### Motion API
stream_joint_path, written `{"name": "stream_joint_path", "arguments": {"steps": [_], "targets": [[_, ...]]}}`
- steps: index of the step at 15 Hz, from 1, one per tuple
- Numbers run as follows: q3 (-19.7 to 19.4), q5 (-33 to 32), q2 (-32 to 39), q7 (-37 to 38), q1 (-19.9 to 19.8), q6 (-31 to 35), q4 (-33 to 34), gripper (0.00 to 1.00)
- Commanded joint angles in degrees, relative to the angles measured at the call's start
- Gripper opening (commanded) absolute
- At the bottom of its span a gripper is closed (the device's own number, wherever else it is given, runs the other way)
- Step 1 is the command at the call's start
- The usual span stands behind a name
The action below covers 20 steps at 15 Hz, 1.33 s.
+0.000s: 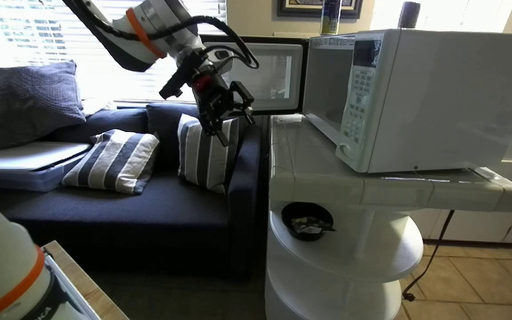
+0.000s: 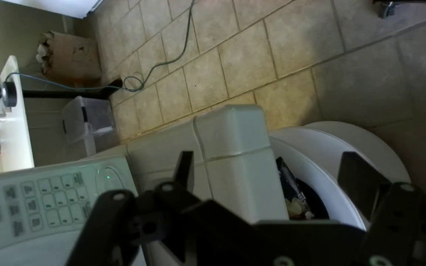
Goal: Move the black bowl from the middle shelf to the bottom shelf
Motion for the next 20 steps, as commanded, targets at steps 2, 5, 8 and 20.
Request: {"name": "stream_joint_path", "arguments": {"steps": [2, 5, 8, 20], "targets": [[-7.86, -15.53, 17.78, 7.61, 8.59, -2.75, 7.46, 1.00], [-13.65, -13.13, 14.88, 6.02, 13.37, 0.10, 5.25, 1.00], [-14.52, -13.58, 17.04, 6.18, 14.42, -0.25, 6.78, 1.00], [-22.37, -17.84, 30.66, 14.87, 25.93, 8.64, 11.18, 1.00]]}}
